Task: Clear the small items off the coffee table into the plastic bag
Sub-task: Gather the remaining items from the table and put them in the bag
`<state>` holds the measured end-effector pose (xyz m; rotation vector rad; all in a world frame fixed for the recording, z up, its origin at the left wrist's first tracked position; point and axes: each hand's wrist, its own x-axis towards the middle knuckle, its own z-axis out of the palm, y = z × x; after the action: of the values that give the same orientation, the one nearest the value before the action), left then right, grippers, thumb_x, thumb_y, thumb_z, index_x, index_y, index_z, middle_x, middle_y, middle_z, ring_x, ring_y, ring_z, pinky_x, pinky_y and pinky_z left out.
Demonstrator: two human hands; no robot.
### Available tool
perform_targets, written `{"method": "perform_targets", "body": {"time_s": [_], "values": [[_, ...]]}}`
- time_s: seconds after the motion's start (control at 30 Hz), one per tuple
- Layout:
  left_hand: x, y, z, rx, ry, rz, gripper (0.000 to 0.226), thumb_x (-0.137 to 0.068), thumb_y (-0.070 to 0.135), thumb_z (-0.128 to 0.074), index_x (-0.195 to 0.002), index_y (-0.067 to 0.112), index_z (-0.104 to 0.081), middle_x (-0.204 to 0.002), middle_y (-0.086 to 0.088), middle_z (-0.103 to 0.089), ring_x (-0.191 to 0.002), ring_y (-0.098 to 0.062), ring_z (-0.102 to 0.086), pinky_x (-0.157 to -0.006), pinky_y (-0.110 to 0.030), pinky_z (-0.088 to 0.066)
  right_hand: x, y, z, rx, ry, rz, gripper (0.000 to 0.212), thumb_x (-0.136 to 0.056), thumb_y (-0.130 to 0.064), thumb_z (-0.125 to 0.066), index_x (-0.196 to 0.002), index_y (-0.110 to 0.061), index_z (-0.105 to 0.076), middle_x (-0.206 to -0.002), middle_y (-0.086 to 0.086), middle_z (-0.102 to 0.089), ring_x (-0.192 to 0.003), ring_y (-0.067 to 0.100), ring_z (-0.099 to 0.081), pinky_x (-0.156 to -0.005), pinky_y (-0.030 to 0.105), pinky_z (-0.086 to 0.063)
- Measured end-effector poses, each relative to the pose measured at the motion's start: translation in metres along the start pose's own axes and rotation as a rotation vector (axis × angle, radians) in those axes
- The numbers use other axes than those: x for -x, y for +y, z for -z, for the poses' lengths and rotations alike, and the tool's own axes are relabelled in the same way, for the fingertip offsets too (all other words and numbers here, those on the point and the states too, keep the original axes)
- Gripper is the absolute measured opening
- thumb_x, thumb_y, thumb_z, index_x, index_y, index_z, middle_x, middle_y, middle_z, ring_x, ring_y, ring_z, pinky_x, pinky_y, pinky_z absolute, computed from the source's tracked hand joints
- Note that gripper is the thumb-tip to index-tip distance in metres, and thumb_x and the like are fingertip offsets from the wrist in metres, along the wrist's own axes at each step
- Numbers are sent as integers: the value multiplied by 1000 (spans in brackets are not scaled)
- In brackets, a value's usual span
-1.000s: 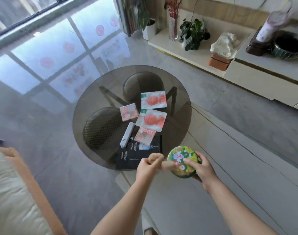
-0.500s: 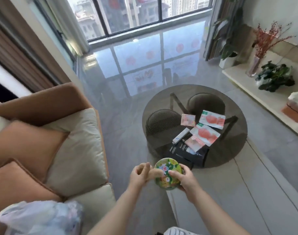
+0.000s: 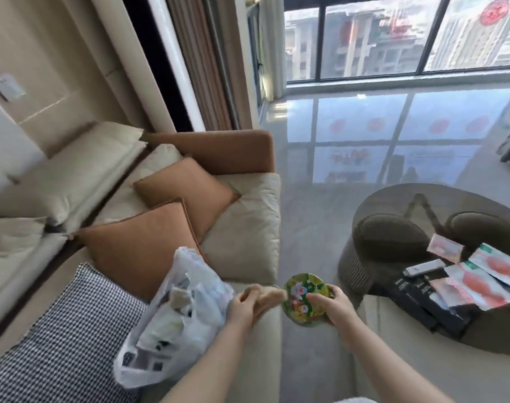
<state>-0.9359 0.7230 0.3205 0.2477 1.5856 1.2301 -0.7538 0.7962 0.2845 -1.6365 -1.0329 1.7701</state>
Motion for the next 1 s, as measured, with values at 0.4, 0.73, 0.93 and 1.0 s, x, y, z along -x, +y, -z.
{"method": "perform_targets", "body": {"time_s": [0.4,0.73,0.93,1.0], "values": [[1,-15,213,156,443,59,26,-84,22,-70,-105,9,-65,-111,-16,-67,-101,-32,-63,-93,-45,-52,25,-5,-211,386,-210,85,46,-73,-18,-76,-112,-17,-52,-87,-2,-59,-77,10,-57,-59,21,-50],[-45,-15,247,221,563,215,44,-93,22,-56,-134,7,-46,-123,-15,-59,-111,-32,-57,-98,-42,-48,-17,-30,-312,912,-305,308,39,-75,-25,-68,-111,-16,-55,-93,0,-55,-69,7,-51,-49,16,-39],[-89,-19,255,201,677,291,9,-95,16,-49,-101,19,-54,-112,-7,-61,-98,-23,-57,-95,-35,-47,-58,-27,-361,1315,-470,485,32,-83,-35,-59,-108,-19,-47,-95,-2,-57,-83,16,-57,-71,33,-53],[-105,-23,259,187,714,324,8,-92,14,-52,-94,22,-51,-110,-8,-62,-95,-22,-57,-92,-34,-47,-73,-23,-375,1369,-498,491,26,-86,-30,-54,-106,-18,-43,-92,-2,-54,-80,15,-55,-69,32,-52]]}}
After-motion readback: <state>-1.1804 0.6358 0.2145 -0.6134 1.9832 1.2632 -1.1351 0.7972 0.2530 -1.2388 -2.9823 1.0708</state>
